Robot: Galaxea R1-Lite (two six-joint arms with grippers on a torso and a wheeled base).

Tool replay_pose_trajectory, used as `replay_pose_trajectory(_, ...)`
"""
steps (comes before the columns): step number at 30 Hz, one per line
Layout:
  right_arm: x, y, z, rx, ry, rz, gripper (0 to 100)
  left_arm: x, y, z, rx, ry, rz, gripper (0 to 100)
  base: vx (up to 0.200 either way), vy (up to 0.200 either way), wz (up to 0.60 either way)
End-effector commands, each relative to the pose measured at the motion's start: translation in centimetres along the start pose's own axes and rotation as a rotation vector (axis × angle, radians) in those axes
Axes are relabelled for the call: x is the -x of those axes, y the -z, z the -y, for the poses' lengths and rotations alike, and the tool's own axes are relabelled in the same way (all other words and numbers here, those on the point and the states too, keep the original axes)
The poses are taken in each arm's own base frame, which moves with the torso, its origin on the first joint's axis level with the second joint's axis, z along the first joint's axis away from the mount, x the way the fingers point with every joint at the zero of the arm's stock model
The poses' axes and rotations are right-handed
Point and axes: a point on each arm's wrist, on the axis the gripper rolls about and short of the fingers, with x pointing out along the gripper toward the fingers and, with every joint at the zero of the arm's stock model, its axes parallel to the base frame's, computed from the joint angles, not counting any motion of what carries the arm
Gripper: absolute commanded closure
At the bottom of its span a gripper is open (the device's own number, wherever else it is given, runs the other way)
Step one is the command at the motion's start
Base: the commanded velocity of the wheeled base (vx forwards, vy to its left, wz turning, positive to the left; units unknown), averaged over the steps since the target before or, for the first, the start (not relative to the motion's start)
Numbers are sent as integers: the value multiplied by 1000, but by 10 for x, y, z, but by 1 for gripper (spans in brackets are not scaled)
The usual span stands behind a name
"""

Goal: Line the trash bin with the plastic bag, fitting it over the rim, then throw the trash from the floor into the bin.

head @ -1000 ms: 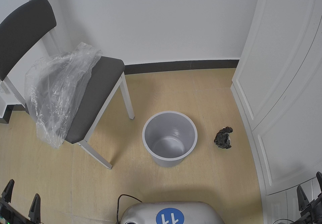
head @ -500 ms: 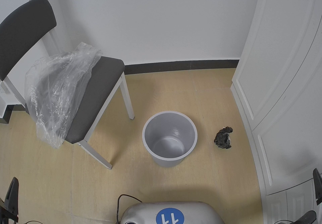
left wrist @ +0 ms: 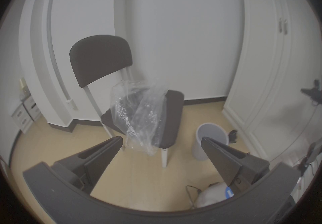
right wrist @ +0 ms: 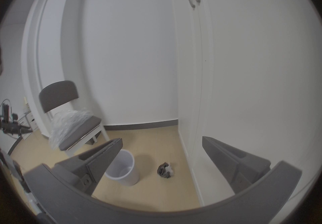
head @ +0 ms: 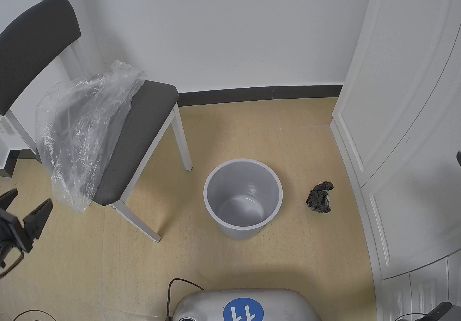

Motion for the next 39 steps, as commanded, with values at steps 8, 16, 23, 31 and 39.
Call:
replay_pose_trajectory(8, -80, 0, -15, -128, 43, -121, 0, -108, -21, 17, -257, -168, -233, 0, 0, 0, 0)
replay_pose_trajectory(16, -77, 7, -25, -113, 29, -138, 0, -126, -9, 17, -390, -251, -332, 0, 0, 0, 0)
replay_pose_trajectory(23, -74, 9, -24, -111, 27, -146, 0, -141, 6, 18, -475, -335, -433, 0, 0, 0, 0)
replay_pose_trajectory(31, -76, 14, -25, -104, 24, -169, 0, -161, 20, 21, -522, -388, -514, 0, 0, 0, 0)
replay_pose_trajectory(39, -78, 16, -25, -103, 27, -179, 0, -190, 28, 24, -551, -458, -501, 0, 0, 0, 0)
